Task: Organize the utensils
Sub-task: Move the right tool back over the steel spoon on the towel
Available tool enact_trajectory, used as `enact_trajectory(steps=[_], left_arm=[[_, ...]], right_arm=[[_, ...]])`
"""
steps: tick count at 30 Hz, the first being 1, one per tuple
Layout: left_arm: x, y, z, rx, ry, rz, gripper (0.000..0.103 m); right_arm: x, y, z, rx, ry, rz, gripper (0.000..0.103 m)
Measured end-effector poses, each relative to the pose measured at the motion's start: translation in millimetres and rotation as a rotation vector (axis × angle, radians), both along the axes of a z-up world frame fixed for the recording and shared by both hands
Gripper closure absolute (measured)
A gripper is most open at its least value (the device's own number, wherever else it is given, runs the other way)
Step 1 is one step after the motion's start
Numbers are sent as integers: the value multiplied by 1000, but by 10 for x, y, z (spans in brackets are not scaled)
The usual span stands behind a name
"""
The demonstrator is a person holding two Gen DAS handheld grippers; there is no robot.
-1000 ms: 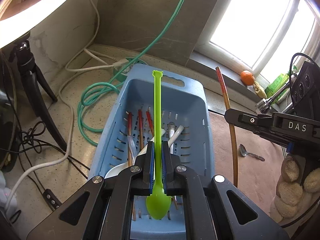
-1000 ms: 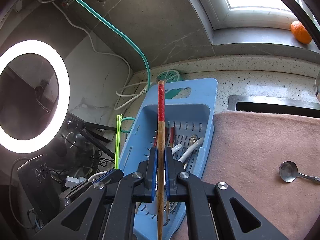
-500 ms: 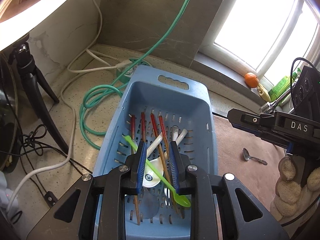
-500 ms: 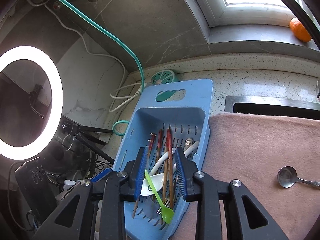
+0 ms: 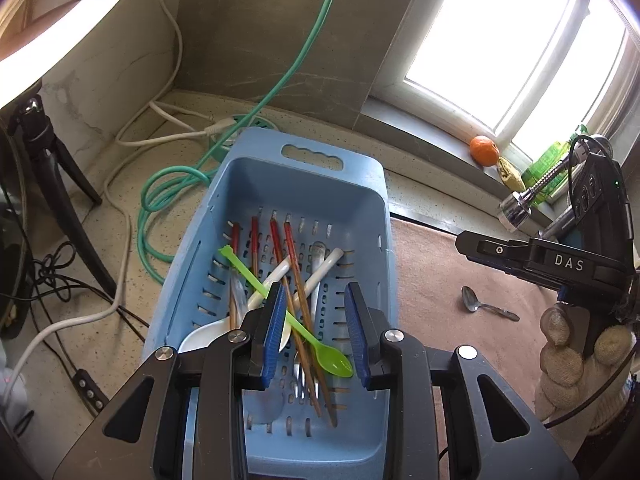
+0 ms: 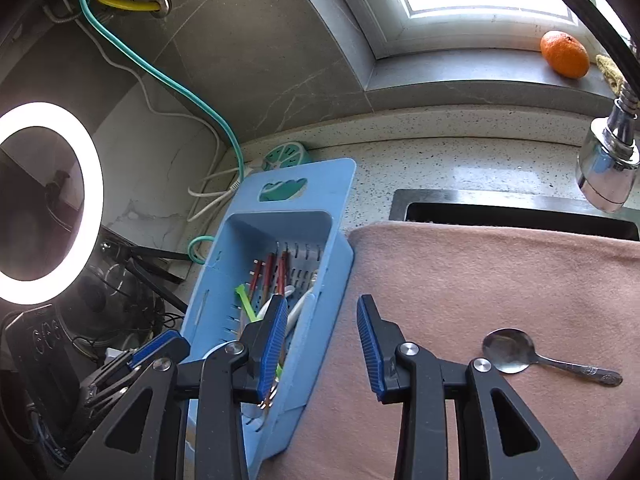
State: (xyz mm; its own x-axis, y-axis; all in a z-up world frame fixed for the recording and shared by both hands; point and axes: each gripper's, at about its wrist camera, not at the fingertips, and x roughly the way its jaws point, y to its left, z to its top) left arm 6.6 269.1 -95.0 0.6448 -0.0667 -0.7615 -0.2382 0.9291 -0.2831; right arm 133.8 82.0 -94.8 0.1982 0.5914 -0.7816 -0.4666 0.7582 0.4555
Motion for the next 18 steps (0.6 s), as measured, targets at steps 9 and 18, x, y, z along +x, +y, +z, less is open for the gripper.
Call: enact_trajectory(steps=[9, 18], left_arm=[[-206, -213, 36, 9, -3, -12, 68], [-434, -371, 71, 9, -15, 3, 68]], right_arm=[[212, -516, -166, -99, -26, 43, 70], [476, -564, -555, -249, 2, 101, 70]])
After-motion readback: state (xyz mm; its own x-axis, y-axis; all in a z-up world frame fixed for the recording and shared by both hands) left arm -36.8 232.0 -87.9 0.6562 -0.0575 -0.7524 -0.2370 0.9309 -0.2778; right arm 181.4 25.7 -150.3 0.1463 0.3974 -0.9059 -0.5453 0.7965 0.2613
